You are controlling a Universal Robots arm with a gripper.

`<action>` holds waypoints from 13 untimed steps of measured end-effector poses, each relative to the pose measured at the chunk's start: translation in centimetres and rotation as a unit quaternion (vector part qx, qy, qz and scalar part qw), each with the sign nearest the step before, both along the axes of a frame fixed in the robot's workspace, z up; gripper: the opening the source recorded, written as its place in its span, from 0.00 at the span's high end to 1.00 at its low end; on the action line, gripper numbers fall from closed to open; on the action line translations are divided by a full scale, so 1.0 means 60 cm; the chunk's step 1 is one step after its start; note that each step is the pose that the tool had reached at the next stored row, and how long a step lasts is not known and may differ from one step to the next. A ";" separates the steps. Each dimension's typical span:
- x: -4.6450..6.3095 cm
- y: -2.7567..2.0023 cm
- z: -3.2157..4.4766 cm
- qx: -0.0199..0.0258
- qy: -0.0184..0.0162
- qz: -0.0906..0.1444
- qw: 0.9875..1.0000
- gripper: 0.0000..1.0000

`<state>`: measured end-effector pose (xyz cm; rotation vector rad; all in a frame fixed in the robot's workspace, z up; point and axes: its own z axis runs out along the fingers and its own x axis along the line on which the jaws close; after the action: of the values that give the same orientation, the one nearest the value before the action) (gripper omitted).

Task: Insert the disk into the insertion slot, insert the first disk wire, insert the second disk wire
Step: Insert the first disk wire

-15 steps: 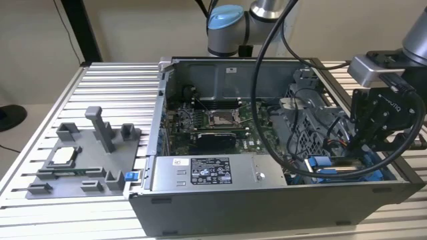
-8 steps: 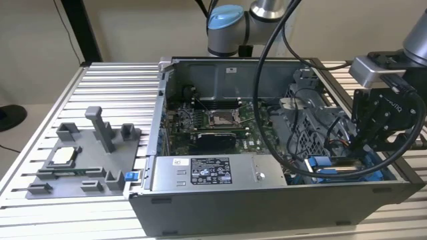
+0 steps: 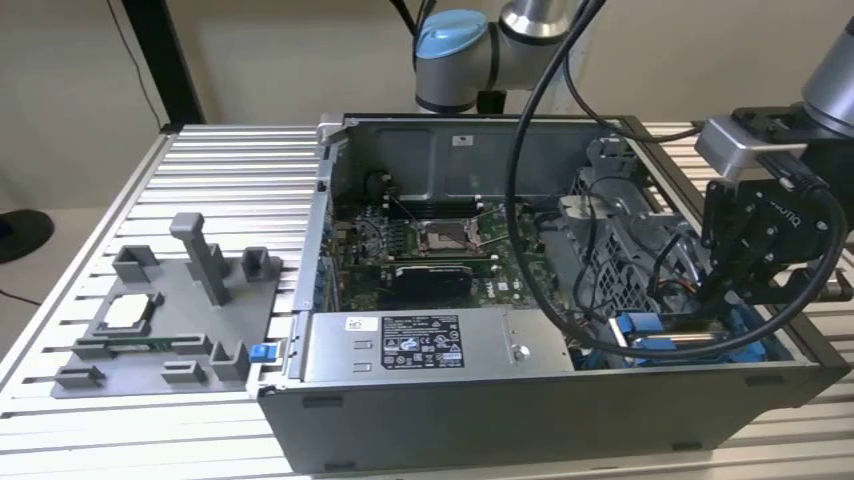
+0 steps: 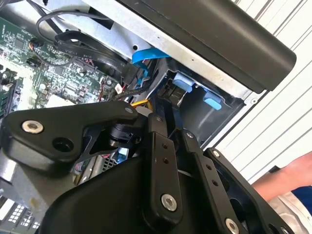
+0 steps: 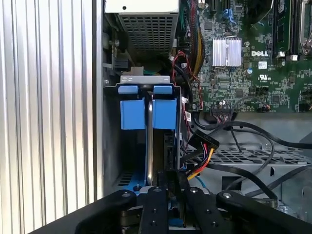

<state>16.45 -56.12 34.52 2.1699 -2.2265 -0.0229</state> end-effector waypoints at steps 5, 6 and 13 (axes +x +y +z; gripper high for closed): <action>0.001 0.0006 -0.002 0.000 0.000 0.000 1.000 1.00; 0.001 0.0007 -0.003 0.000 0.000 0.000 1.000 1.00; 0.002 0.0015 -0.006 0.000 0.000 0.000 1.000 1.00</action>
<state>16.58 -56.03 34.19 2.1695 -2.2267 -0.0226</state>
